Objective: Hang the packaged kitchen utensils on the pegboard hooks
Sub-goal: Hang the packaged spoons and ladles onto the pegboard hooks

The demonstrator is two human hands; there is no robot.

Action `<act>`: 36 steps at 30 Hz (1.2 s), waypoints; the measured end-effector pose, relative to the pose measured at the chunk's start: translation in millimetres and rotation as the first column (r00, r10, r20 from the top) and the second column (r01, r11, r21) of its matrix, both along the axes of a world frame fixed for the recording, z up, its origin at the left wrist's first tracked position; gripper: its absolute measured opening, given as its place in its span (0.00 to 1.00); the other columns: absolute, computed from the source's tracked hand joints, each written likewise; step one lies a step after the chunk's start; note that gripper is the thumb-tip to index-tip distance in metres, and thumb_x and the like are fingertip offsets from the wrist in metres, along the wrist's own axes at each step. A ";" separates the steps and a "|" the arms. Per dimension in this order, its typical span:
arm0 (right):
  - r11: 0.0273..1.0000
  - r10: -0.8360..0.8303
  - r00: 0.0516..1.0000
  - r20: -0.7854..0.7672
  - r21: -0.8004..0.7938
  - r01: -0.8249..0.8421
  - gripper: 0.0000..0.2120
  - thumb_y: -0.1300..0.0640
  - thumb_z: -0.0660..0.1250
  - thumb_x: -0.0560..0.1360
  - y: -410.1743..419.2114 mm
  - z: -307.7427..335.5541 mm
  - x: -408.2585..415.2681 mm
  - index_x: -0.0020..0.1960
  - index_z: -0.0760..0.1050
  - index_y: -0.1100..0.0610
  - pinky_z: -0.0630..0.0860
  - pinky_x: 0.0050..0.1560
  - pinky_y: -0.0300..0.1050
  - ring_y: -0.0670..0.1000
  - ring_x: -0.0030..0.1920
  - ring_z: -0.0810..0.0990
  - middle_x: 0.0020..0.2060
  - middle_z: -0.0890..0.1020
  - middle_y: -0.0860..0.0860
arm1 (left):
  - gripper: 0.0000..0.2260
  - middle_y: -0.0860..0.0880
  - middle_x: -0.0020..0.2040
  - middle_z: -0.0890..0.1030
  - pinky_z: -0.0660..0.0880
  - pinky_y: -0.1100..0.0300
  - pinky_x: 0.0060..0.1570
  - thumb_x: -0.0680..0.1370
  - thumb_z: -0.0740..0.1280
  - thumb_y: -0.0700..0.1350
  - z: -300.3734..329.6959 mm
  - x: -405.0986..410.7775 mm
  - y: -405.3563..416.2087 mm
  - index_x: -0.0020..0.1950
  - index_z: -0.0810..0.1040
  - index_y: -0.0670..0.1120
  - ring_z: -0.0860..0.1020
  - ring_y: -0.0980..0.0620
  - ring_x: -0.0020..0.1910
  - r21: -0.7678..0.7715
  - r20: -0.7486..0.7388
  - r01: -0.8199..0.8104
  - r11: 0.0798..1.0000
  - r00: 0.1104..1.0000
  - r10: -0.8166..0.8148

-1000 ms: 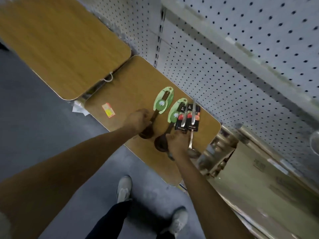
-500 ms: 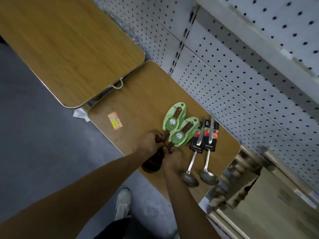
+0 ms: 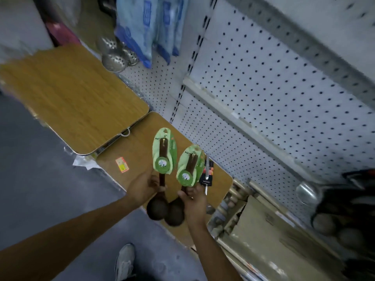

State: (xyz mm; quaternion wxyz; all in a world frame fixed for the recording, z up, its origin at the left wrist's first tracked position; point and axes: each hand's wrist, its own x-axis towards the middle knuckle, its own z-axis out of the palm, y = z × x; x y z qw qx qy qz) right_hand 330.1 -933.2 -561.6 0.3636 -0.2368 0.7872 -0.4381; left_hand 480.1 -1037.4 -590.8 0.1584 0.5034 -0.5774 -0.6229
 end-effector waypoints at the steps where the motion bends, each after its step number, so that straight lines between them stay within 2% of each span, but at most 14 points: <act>1: 0.999 0.011 1.000 0.010 -0.037 -0.010 0.17 0.74 0.72 0.70 7.8 19.9 -3.0 0.50 0.74 0.57 0.74 0.44 0.29 0.36 0.40 0.80 0.39 0.80 0.48 | 0.25 0.50 0.31 0.76 0.78 0.58 0.51 0.76 0.71 0.33 15.7 1.7 4.2 0.70 0.69 0.45 0.76 0.47 0.40 -0.021 -0.004 0.023 1.000 1.000 -0.023; 4: 0.995 0.029 0.999 -0.040 -0.098 -0.033 0.21 0.71 0.72 0.71 32.9 67.5 -11.5 0.50 0.74 0.47 0.76 0.50 0.41 0.42 0.46 0.82 0.41 0.83 0.44 | 0.21 0.50 0.37 0.84 0.76 0.50 0.46 0.72 0.77 0.50 69.7 4.8 16.3 0.58 0.70 0.50 0.82 0.49 0.42 -0.185 0.124 0.186 0.965 0.978 -0.165; 6: 0.990 0.008 0.998 -0.066 -0.137 -0.017 0.19 0.69 0.72 0.72 50.0 96.0 -17.2 0.49 0.76 0.45 0.76 0.52 0.46 0.43 0.47 0.82 0.41 0.84 0.41 | 0.25 0.49 0.43 0.85 0.77 0.51 0.47 0.73 0.75 0.55 107.9 4.2 28.5 0.65 0.69 0.52 0.83 0.54 0.45 -0.233 0.089 0.259 0.937 0.965 -0.245; 8: 0.984 -0.025 0.996 -0.086 -0.178 0.010 0.17 0.64 0.73 0.74 65.7 124.8 -21.0 0.49 0.77 0.41 0.77 0.52 0.49 0.42 0.47 0.82 0.42 0.84 0.39 | 0.29 0.53 0.47 0.85 0.77 0.62 0.47 0.75 0.73 0.55 144.2 -2.8 43.6 0.73 0.64 0.57 0.81 0.61 0.49 -0.271 0.039 0.288 0.918 0.957 -0.289; 11: 0.977 -0.048 0.993 -0.105 -0.214 0.025 0.13 0.55 0.72 0.75 89.7 160.4 -27.6 0.51 0.77 0.38 0.79 0.54 0.58 0.49 0.50 0.83 0.46 0.85 0.47 | 0.24 0.57 0.48 0.81 0.73 0.73 0.45 0.78 0.71 0.48 191.5 -19.6 67.1 0.69 0.65 0.58 0.78 0.67 0.48 -0.257 -0.040 0.287 0.923 0.951 -0.307; 14: 0.955 -0.066 0.996 -0.065 -0.295 0.044 0.11 0.61 0.69 0.77 111.4 190.1 -34.1 0.55 0.77 0.47 0.80 0.53 0.48 0.47 0.50 0.84 0.48 0.85 0.50 | 0.18 0.61 0.42 0.84 0.74 0.70 0.44 0.78 0.70 0.43 214.8 -37.4 86.5 0.61 0.69 0.60 0.79 0.70 0.45 -0.294 -0.093 0.284 0.913 0.942 -0.323; 16: 0.937 -0.068 0.996 -0.055 -0.347 0.045 0.12 0.64 0.68 0.77 132.9 206.5 -40.5 0.59 0.77 0.55 0.79 0.54 0.47 0.50 0.52 0.84 0.51 0.85 0.51 | 0.17 0.68 0.43 0.83 0.74 0.72 0.45 0.79 0.70 0.40 231.4 -46.7 103.6 0.58 0.69 0.59 0.80 0.70 0.45 -0.330 -0.109 0.310 0.892 0.926 -0.362; 18: 0.926 -0.070 0.997 -0.039 -0.374 0.050 0.12 0.65 0.68 0.77 155.4 217.5 -47.0 0.59 0.77 0.55 0.80 0.55 0.48 0.51 0.53 0.84 0.51 0.86 0.50 | 0.16 0.62 0.47 0.85 0.76 0.69 0.49 0.78 0.71 0.41 241.8 -54.3 119.6 0.61 0.73 0.56 0.82 0.62 0.48 -0.371 -0.124 0.327 0.869 0.910 -0.395; 20: 0.924 -0.075 0.997 -0.028 -0.378 0.059 0.12 0.66 0.68 0.77 178.3 226.0 -55.2 0.56 0.77 0.52 0.80 0.49 0.41 0.47 0.49 0.84 0.47 0.86 0.48 | 0.18 0.56 0.51 0.86 0.78 0.64 0.52 0.77 0.73 0.43 249.8 -63.1 134.9 0.64 0.75 0.54 0.83 0.54 0.50 -0.391 -0.140 0.350 0.851 0.891 -0.431; 22: 0.918 -0.089 0.996 0.000 -0.388 0.082 0.13 0.67 0.68 0.76 201.7 231.1 -64.5 0.54 0.77 0.52 0.78 0.46 0.36 0.44 0.47 0.84 0.45 0.87 0.45 | 0.17 0.57 0.51 0.85 0.78 0.64 0.52 0.75 0.75 0.43 255.2 -73.0 150.3 0.62 0.77 0.55 0.82 0.54 0.51 -0.402 -0.122 0.372 0.837 0.884 -0.451; 24: 0.910 -0.103 0.994 0.033 -0.401 0.107 0.13 0.70 0.67 0.76 226.3 232.4 -74.0 0.54 0.77 0.53 0.78 0.49 0.36 0.43 0.49 0.84 0.44 0.87 0.44 | 0.15 0.59 0.52 0.85 0.78 0.63 0.52 0.75 0.75 0.41 260.6 -83.6 167.9 0.58 0.78 0.55 0.82 0.56 0.52 -0.391 -0.108 0.394 0.832 0.878 -0.467; 27: 0.902 -0.133 0.989 0.067 -0.405 0.149 0.12 0.70 0.67 0.75 264.1 226.9 -92.5 0.55 0.78 0.57 0.79 0.52 0.40 0.47 0.50 0.85 0.45 0.87 0.48 | 0.13 0.60 0.50 0.85 0.78 0.63 0.50 0.75 0.74 0.39 265.1 -97.9 192.3 0.56 0.79 0.51 0.83 0.58 0.50 -0.397 -0.058 0.456 0.797 0.854 -0.517; 30: 0.889 -0.174 0.981 0.090 -0.415 0.196 0.10 0.69 0.69 0.75 297.6 219.2 -113.2 0.55 0.78 0.64 0.79 0.56 0.48 0.53 0.50 0.84 0.45 0.86 0.53 | 0.13 0.58 0.52 0.86 0.80 0.55 0.54 0.75 0.75 0.43 266.5 -110.2 212.5 0.58 0.80 0.51 0.84 0.57 0.50 -0.424 -0.026 0.484 0.766 0.839 -0.544; 36: 0.852 -0.230 0.963 0.144 -0.449 0.270 0.06 0.72 0.67 0.74 346.7 214.6 -150.2 0.51 0.77 0.69 0.79 0.47 0.44 0.53 0.42 0.84 0.39 0.85 0.58 | 0.12 0.57 0.49 0.86 0.82 0.47 0.52 0.73 0.75 0.52 273.8 -143.8 255.3 0.55 0.80 0.55 0.84 0.57 0.49 -0.480 0.022 0.507 0.716 0.823 -0.567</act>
